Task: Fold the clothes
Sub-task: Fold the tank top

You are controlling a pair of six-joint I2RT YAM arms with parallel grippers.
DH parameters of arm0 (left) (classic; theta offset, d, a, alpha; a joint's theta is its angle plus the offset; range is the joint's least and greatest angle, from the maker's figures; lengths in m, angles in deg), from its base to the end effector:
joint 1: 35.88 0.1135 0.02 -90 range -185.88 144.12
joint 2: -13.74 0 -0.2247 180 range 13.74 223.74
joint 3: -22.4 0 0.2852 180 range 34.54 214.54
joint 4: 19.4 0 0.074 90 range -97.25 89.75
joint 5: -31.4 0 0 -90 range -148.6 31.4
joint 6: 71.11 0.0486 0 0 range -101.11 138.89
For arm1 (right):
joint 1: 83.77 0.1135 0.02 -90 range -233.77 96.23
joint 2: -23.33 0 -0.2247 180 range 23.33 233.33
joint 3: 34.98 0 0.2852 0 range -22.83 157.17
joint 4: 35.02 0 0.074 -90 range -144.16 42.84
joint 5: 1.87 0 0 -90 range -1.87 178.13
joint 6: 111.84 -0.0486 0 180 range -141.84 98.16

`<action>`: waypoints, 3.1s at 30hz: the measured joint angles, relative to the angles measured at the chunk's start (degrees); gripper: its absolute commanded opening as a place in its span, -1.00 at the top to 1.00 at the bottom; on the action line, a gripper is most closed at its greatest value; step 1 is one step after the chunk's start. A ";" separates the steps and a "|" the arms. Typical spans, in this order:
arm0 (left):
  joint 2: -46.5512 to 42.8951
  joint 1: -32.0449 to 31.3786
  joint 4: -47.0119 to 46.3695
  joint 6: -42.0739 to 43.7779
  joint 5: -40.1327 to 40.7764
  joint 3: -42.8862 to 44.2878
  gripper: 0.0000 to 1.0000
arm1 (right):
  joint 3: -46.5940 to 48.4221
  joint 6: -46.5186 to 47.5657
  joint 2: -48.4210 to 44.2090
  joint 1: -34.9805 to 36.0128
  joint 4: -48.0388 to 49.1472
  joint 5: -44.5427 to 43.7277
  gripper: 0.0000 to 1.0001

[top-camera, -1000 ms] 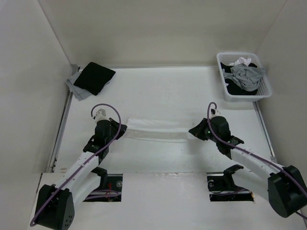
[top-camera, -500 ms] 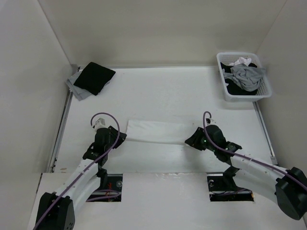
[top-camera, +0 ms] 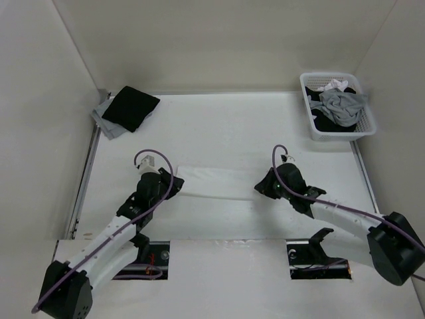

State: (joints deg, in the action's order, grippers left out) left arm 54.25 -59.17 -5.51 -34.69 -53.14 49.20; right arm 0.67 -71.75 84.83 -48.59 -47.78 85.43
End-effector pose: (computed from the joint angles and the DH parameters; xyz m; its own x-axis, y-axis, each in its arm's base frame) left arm 0.2174 -0.0885 0.1352 -0.5070 -0.6538 -0.5616 -0.1547 0.7100 -0.6869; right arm 0.2181 0.1509 0.1101 -0.7457 0.4093 -0.5257 0.0389 0.8145 0.5789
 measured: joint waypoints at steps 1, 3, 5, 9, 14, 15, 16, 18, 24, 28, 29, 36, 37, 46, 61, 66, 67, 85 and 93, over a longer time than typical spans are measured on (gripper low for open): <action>1.77 -1.27 -0.85 -0.04 0.24 0.02 0.54 | -0.07 -0.02 1.62 -1.01 1.01 0.26 0.44; 4.15 -2.75 -1.53 -0.20 0.48 0.02 0.54 | -0.15 0.07 4.28 -3.69 2.56 0.46 0.41; 4.68 -2.89 -2.05 -0.22 0.70 0.02 0.53 | -0.70 0.07 5.84 -6.05 3.89 0.98 0.36; 3.98 -1.99 -3.06 -0.22 1.22 0.02 0.53 | -2.32 0.02 6.05 -7.65 4.72 1.29 0.14; 3.39 -0.61 -3.32 -0.15 1.16 0.02 0.53 | -2.75 0.20 5.86 -7.74 5.77 2.89 0.00; 3.43 -0.33 -3.32 -0.15 1.09 0.02 0.53 | -2.80 0.17 5.99 -7.76 6.27 3.32 -0.03; 3.43 -0.07 -3.32 -0.15 0.92 0.02 0.53 | -2.97 0.07 6.03 -7.85 6.97 3.74 -0.03; 3.48 0.50 -3.37 -0.15 0.35 0.02 0.53 | -3.87 -0.28 5.73 -8.35 8.61 4.59 -0.02; 3.63 1.40 -3.45 -0.15 -0.57 0.02 0.53 | -7.72 -1.09 -4.68 -12.52 7.82 4.90 -0.18; 4.94 1.49 -4.13 -0.15 -0.96 0.02 0.53 | -6.49 0.13 -5.20 -12.72 8.04 6.60 -0.21; 5.44 1.49 -4.33 -0.15 -1.01 0.02 0.53 | -6.05 0.42 -3.74 -12.61 8.09 7.13 -0.21; 6.16 1.49 -5.33 -0.15 -1.20 0.02 0.53 | -4.68 1.09 6.10 -12.11 9.22 10.56 -0.17; 6.16 1.51 -5.44 -0.15 -1.20 0.02 0.53 | -4.33 1.07 7.13 -11.87 9.94 11.17 -0.15; 6.16 1.53 -5.81 -0.17 -1.57 0.02 0.53 | -4.22 -0.87 11.93 -11.50 14.32 12.63 0.71; 6.49 -3.34 -6.80 -0.55 -1.62 0.26 0.50 | -5.20 -0.20 -11.87 -14.32 1.51 6.27 1.00; 6.84 -5.40 -7.87 -0.81 -1.62 0.98 0.49 | 2.43 1.57 -15.30 -9.20 -8.59 0.83 1.00; 6.84 -5.64 -8.09 -0.85 -1.62 1.09 0.49 | 4.11 1.75 -14.82 -7.52 -9.92 -0.24 1.00; 1.01 -4.50 -8.90 -0.90 -5.33 1.09 0.46 | 39.82 0.74 20.52 18.69 -20.61 -14.36 0.99; -4.59 2.12 -8.09 -1.22 -8.79 -1.05 0.43 | 54.51 -0.20 40.06 21.64 -21.68 -14.49 0.19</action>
State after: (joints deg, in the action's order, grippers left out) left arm 49.66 -57.05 -13.60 -35.91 -61.93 48.15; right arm 55.19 -71.94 124.89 -26.95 -69.47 70.94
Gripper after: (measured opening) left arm 0.282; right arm 0.339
